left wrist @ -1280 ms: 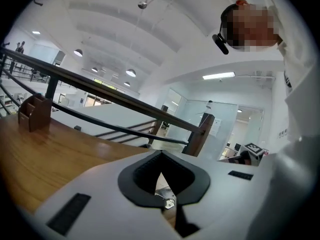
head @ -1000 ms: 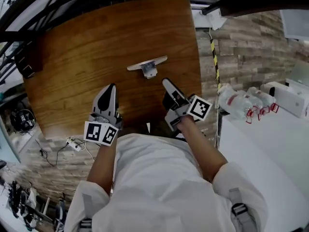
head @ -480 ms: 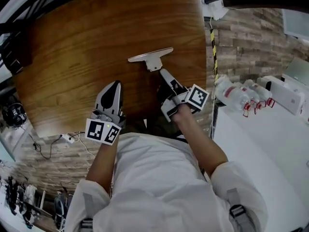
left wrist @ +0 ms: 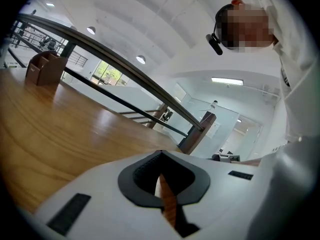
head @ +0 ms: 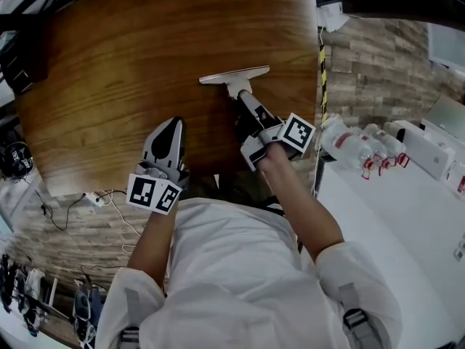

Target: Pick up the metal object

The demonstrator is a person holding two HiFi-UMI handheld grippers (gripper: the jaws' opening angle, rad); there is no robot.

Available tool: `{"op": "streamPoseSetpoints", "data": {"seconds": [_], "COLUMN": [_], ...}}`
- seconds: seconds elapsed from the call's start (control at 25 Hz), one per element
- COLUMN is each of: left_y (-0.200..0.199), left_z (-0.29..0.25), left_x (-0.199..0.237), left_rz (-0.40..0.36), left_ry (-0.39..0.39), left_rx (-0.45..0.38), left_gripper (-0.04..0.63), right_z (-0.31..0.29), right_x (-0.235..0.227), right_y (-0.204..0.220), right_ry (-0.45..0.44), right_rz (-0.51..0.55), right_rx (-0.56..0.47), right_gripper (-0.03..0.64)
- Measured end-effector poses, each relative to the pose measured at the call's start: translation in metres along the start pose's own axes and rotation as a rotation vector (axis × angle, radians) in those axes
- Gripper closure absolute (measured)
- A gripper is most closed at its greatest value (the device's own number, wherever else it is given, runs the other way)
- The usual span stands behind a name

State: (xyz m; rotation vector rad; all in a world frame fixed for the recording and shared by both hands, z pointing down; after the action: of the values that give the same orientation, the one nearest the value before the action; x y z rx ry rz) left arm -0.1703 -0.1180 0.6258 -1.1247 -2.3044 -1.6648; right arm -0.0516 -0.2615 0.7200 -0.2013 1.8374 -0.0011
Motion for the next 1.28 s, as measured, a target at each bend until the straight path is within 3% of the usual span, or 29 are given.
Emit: {"op": "streamPoseSetpoints", "data": {"seconds": [0.2, 0.48, 0.68, 0.8, 0.92, 1.12, 1.28], "left_y": [0.001, 0.008, -0.002, -0.019, -0.048, -0.114, -0.169], "left_z": [0.008, 0.019, 0.028, 0.037, 0.045, 0.064, 0.086], "left_x": [0.010, 0.016, 0.017, 0.014, 0.006, -0.014, -0.032], "left_rz": [0.012, 0.026, 0.016, -0.002, -0.046, -0.169, -0.288], "left_ry": [-0.012, -0.021, -0.007, -0.006, 0.009, 0.006, -0.028], "left_rx": [-0.004, 0.003, -0.018, -0.045, -0.117, -0.236, -0.325], "left_gripper": [0.581, 0.581, 0.581, 0.581, 0.581, 0.581, 0.581], "right_z": [-0.005, -0.001, 0.001, 0.010, 0.021, 0.039, 0.065], "right_x": [-0.002, 0.001, 0.025, 0.056, 0.107, 0.214, 0.273], "right_y": [0.002, 0.002, 0.003, 0.003, -0.001, 0.007, 0.018], "right_ry": [0.007, -0.056, -0.105, -0.138, -0.218, -0.415, -0.476], "right_rz": [0.007, 0.014, 0.075, 0.193, 0.376, 0.678, 0.864], "right_rx": [-0.023, -0.053, -0.051, -0.029, -0.010, -0.009, -0.050], "right_gripper": [0.577, 0.588, 0.589, 0.589, 0.589, 0.589, 0.589]}}
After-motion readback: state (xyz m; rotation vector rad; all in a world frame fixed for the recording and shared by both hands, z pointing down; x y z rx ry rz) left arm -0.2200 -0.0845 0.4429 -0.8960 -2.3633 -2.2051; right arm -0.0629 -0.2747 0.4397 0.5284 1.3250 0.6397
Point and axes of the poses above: the fingertips, and each gripper's own axes: z backward along the fingers, x to its left, y out of its underside, the point moved 1 cm from there along z, backward along the fingers, and after that the axes turned 12 degrees about -y, right-handed, at the moved point
